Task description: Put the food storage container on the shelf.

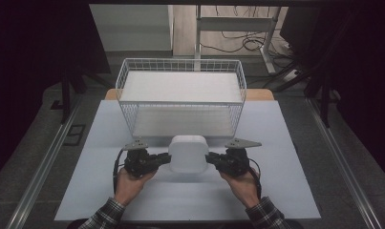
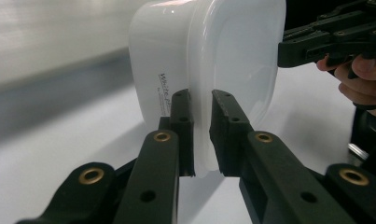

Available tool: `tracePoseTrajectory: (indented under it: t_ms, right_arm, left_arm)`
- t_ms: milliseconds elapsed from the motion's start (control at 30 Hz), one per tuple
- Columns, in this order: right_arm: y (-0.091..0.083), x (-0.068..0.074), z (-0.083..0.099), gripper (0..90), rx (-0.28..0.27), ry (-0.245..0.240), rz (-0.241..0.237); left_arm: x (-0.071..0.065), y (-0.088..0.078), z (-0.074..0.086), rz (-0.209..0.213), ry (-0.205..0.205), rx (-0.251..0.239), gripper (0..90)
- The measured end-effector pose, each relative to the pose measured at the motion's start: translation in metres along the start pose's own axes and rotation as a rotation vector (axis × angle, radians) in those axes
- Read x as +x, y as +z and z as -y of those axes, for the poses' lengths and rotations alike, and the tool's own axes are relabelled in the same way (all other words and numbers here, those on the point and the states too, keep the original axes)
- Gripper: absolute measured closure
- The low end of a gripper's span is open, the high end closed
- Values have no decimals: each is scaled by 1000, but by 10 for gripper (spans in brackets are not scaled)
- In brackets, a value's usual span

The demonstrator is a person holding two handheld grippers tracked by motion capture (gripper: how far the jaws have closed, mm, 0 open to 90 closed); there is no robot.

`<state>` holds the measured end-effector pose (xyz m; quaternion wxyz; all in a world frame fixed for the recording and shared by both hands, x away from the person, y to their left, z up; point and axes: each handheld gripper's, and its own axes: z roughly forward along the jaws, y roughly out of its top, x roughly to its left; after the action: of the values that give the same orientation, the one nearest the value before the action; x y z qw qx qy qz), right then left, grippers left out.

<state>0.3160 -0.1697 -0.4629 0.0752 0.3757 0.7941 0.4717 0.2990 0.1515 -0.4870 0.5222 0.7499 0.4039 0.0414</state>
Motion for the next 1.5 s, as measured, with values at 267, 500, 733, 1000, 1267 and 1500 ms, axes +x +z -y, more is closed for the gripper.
tracePoseTrajectory:
  t_ms: [267, 500, 733, 1000, 1267, 1500]
  right_arm:
    - [14, -12, -21, 773, -20, -15, 13]
    - [37, -25, -36, 768, -11, -8, 33]
    - [57, -38, -39, 763, 5, 20, 50]
    - [65, -50, -39, 757, 17, 38, 72]
    - [70, -55, -44, 722, 6, 43, 75]
    - [79, -59, -51, 653, -25, 23, 111]
  left_arm:
    - [15, 5, -18, -38, 9, -23, 799]
    - [35, 15, -26, -71, -14, -23, 798]
    - [50, 28, -27, -88, -54, -13, 795]
    - [56, 44, -30, -106, -68, -5, 789]
    - [63, 48, -35, -119, -63, -23, 756]
    - [58, 54, -46, -257, 38, -69, 710]
